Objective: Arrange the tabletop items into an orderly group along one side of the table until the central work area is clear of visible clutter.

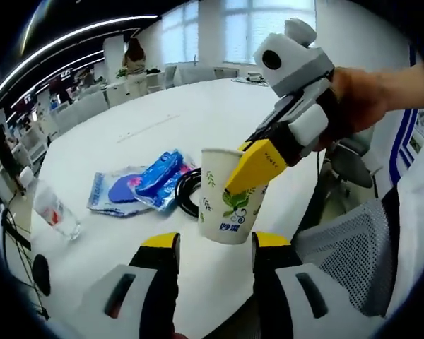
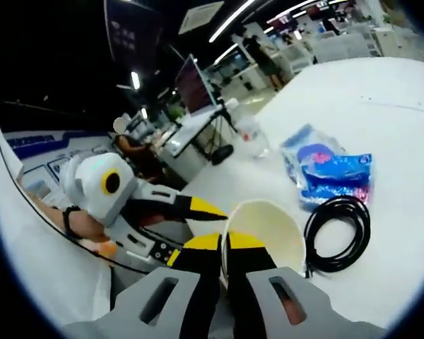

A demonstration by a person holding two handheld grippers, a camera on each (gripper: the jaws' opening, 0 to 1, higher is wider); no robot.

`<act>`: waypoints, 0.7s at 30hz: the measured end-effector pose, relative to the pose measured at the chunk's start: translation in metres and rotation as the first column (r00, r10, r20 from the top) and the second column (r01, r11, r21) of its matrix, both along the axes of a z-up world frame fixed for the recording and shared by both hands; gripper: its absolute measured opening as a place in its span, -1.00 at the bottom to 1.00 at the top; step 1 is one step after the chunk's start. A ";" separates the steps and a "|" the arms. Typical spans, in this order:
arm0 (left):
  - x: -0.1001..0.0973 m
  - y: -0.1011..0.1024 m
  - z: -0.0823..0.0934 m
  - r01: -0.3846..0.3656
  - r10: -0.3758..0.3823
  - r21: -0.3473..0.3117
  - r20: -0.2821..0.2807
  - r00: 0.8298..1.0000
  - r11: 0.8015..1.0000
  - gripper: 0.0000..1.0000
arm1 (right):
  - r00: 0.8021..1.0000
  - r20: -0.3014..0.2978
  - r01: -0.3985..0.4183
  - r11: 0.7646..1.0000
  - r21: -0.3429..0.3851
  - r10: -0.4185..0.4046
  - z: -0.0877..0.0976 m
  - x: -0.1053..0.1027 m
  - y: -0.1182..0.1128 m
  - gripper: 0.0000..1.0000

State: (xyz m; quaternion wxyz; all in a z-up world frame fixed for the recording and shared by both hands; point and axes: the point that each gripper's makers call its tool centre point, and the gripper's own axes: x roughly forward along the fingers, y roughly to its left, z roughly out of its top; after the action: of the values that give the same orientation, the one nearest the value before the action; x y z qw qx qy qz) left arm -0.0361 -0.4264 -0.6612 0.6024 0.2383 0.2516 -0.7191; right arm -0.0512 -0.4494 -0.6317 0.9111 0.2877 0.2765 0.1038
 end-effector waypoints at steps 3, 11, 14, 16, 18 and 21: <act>0.011 0.004 0.000 -0.056 0.056 0.001 -0.030 0.998 0.998 -0.16 | 1.000 -0.004 0.012 1.000 -0.002 -0.012 -0.001 -0.002 -0.002 -1.00; 0.027 0.009 0.001 -0.140 0.139 -0.009 -0.082 0.987 0.990 -0.10 | 1.000 -0.015 0.027 1.000 0.006 -0.027 -0.004 -0.008 -0.005 -1.00; 0.030 0.010 0.001 -0.157 0.156 -0.010 -0.090 0.984 0.987 -0.09 | 1.000 -0.014 0.026 1.000 0.006 -0.026 -0.005 -0.008 -0.005 -1.00; 0.032 0.011 0.001 -0.167 0.165 -0.011 -0.091 0.982 0.986 -0.09 | 1.000 -0.015 0.026 1.000 0.004 -0.026 -0.005 -0.009 -0.005 -1.00; 0.033 0.012 0.002 -0.172 0.170 -0.012 -0.093 0.981 0.985 -0.09 | 1.000 -0.016 0.027 1.000 0.002 -0.027 -0.005 -0.009 -0.005 -1.00; 0.034 0.014 0.001 -0.179 0.177 -0.012 -0.094 0.980 0.984 -0.08 | 1.000 -0.016 0.027 1.000 0.002 -0.027 -0.005 -0.008 -0.005 -1.00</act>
State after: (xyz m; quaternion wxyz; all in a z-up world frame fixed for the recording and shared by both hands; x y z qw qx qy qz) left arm -0.0020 -0.4126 -0.6598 0.6542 0.1751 0.2925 -0.6752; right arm -0.0590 -0.4546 -0.6368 0.9099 0.2930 0.2796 0.0897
